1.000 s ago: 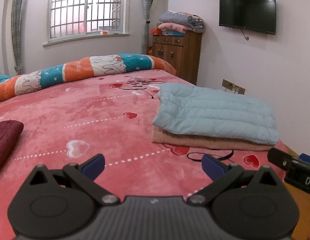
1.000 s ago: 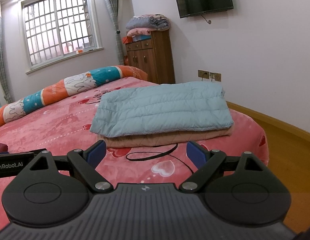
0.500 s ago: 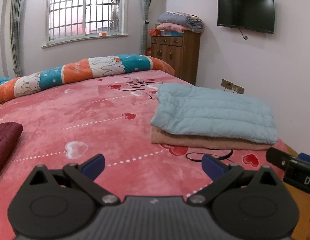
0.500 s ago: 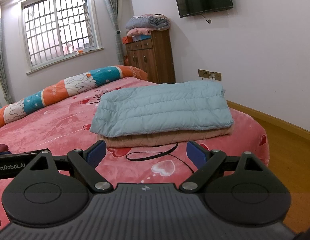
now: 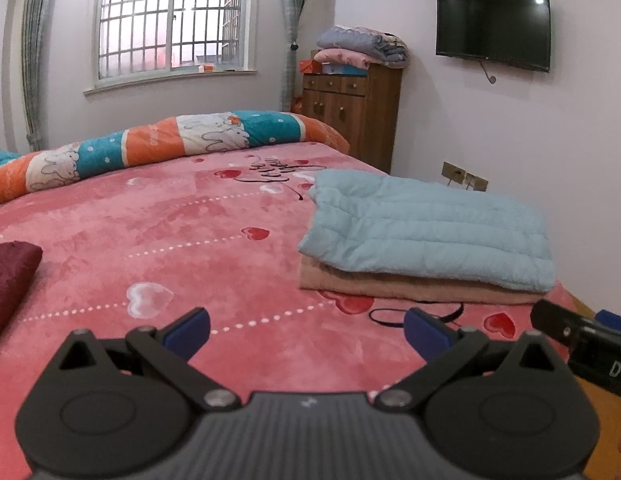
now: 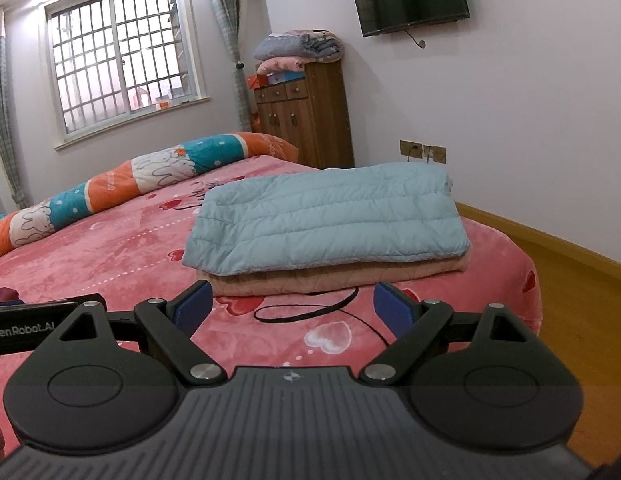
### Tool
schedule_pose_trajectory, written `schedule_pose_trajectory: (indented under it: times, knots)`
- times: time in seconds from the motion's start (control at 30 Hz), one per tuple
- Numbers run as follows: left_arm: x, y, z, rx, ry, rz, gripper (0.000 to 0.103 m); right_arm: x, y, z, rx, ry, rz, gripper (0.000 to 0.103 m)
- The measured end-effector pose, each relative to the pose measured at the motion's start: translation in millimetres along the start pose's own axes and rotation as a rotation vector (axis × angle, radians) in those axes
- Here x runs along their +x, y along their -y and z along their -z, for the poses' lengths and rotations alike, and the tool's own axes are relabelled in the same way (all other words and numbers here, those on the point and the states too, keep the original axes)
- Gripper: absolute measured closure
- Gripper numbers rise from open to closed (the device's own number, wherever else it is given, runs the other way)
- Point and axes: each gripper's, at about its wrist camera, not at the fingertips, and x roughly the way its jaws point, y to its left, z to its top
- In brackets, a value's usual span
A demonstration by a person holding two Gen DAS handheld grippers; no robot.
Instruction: Fold large clothes
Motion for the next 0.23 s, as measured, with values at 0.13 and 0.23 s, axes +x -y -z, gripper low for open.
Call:
schedule_pose_trajectory:
  times: [0.13, 0.23]
  knots:
    - [3.9, -3.6, 2.1, -0.007, -0.007, 0.009, 0.001, 1.2, -0.7, 1.0, -0.001, -0.007, 0.001, 0.000]
    - [8.8, -7.7, 4.5, -0.007, -0.017, -0.013, 0.001, 5.0, -2.2, 0.9, -0.002, -0.018, 0.000, 0.000]
